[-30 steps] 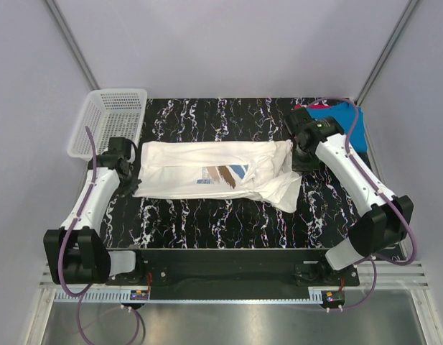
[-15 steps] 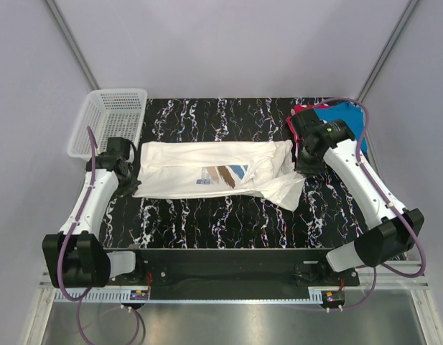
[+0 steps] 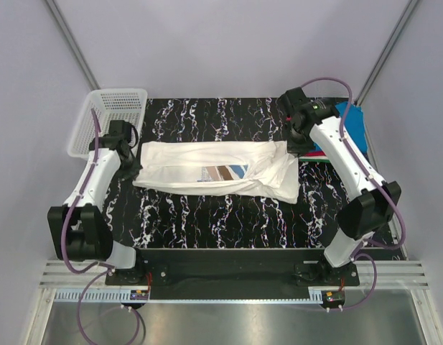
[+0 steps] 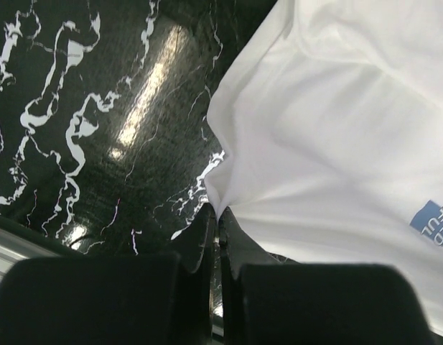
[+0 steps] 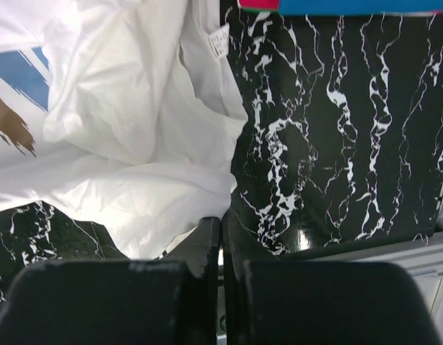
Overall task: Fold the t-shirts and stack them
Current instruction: Fold the tshirt
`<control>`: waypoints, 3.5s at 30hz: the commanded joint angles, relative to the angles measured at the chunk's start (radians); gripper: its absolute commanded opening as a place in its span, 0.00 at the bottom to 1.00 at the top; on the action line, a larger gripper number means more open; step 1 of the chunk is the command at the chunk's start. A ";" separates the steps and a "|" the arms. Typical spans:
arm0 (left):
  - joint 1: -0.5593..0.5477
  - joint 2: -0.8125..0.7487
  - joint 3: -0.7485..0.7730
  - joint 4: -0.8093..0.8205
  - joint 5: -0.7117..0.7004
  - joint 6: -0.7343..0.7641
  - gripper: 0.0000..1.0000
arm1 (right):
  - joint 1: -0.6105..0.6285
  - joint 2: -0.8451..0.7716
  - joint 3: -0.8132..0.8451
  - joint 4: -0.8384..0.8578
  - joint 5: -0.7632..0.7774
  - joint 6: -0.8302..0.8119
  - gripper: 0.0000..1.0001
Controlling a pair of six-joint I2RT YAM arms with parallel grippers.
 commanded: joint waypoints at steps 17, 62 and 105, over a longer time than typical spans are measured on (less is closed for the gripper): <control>0.006 0.327 0.349 -0.065 0.001 0.052 0.00 | -0.067 0.357 0.406 -0.005 0.092 -0.032 0.00; 0.005 0.667 0.613 -0.111 -0.036 0.115 0.00 | -0.099 0.671 0.656 -0.041 0.186 -0.003 0.00; -0.012 0.785 0.719 -0.158 -0.155 0.099 0.00 | -0.110 0.796 0.768 -0.024 0.192 0.006 0.00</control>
